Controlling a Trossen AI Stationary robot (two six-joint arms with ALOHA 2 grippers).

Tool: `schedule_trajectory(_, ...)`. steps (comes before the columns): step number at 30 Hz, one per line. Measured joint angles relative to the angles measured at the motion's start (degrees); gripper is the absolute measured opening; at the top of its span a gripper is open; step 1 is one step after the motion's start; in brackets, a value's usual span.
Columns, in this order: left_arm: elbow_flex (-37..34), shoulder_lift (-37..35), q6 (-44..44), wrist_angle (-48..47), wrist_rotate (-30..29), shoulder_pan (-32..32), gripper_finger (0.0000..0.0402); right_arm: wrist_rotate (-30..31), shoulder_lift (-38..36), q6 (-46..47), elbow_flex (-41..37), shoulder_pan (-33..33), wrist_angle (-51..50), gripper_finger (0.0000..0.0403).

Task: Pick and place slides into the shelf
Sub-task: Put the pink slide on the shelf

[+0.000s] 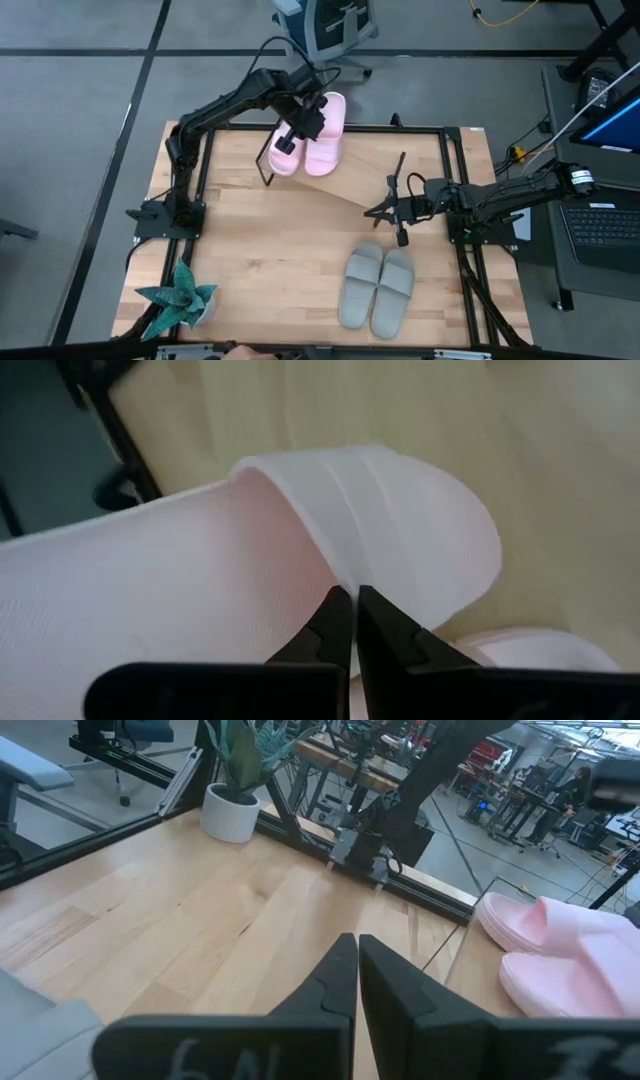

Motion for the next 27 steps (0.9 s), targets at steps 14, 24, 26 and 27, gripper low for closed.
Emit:
schedule_trajectory(14, 6.8, -0.2, -1.9, -7.6, 3.3, -0.1, 0.0, 0.0, 0.0, 0.0, 0.0, 0.0, 0.0, 0.0019)
schedule_trajectory(24, 5.7, -0.2, -2.3, -8.2, 4.8, -0.4, 0.0, 0.0, 0.0, 0.0, 0.0, 0.0, 0.0, 0.0019)
schedule_trajectory(26, 4.9, -0.2, -2.4, -8.2, 4.6, -0.4, 0.0, 0.0, 0.0, 0.0, 0.0, 0.0, 0.0, 0.0019)
schedule_trajectory(27, 4.6, -0.2, -2.5, -8.2, 4.6, -0.4, 0.0, 0.0, 0.0, 0.0, 0.0, 0.0, 0.0, 0.0019)
